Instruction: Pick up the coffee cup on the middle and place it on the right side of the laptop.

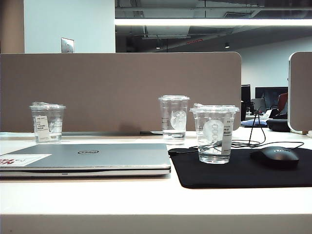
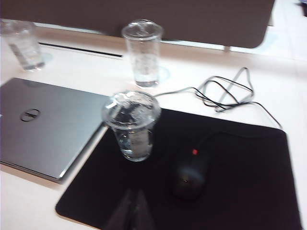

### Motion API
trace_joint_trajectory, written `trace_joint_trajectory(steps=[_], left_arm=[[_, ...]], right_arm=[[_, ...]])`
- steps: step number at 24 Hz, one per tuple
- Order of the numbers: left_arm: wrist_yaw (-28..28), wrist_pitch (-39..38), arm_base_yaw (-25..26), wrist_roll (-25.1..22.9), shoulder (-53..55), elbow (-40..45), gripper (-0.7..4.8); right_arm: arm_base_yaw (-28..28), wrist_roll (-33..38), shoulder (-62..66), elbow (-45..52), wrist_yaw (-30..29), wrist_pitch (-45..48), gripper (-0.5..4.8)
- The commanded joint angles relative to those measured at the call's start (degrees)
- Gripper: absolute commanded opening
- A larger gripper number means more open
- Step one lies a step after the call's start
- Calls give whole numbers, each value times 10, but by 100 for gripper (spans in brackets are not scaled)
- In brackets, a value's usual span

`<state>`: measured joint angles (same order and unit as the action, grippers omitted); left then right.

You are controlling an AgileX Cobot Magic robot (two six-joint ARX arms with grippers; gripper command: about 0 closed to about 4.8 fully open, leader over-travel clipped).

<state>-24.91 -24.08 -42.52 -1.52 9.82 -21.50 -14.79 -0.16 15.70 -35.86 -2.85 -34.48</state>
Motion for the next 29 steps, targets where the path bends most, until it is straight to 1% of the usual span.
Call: trace_joint_trajectory(steps=[1, 4, 7, 11, 13, 14, 17, 18, 20, 22, 23, 24, 25, 26, 27, 29], left_arm=[[13, 50, 0, -2, -49, 50, -6], [30, 48, 0, -2, -97, 86, -6], [47, 59, 3, -3, -96, 98, -6], [88, 85, 5, -4, -96, 117, -6], [97, 117, 5, -2, -96, 138, -6], [92, 166, 6, 5, -96, 167, -6], [91, 231, 16, 19, -96, 208, -6], [90, 224, 22, 25, -96, 211, -6], [89, 212, 45, 15, -96, 212, -6], [108, 215, 75, -10, -96, 212, -6], [132, 217, 109, -28, -96, 212, -6], [148, 216, 133, -30, -96, 212, -6], [183, 214, 176, -30, -96, 212, -6], [207, 214, 205, -30, -96, 212, -6], [224, 214, 229, -30, -96, 212, -6], [240, 214, 282, -28, -96, 212, -6]], right_arm=[[0, 3, -14, 22, -18, 54, -6], [0, 3, -29, 45, -17, 73, -6], [0, 4, -43, 64, -18, 76, -5], [0, 4, -78, 86, -19, 78, -5], [0, 4, -97, 102, -19, 92, -5], [0, 4, -112, 116, -17, 100, -5], [0, 4, -127, 135, -12, 104, -5], [0, 4, -128, 143, -7, 110, -5], [0, 4, -127, 157, 0, 123, -5], [0, 4, -126, 177, 20, 137, -5], [0, 4, -127, 199, 37, 148, -5], [0, 4, -127, 212, 41, 156, -5], [0, 4, -127, 236, 45, 177, -5], [0, 4, -127, 247, 45, 190, -5], [1, 4, -127, 261, 50, 212, -5], [0, 4, -127, 283, 64, 254, -5]])
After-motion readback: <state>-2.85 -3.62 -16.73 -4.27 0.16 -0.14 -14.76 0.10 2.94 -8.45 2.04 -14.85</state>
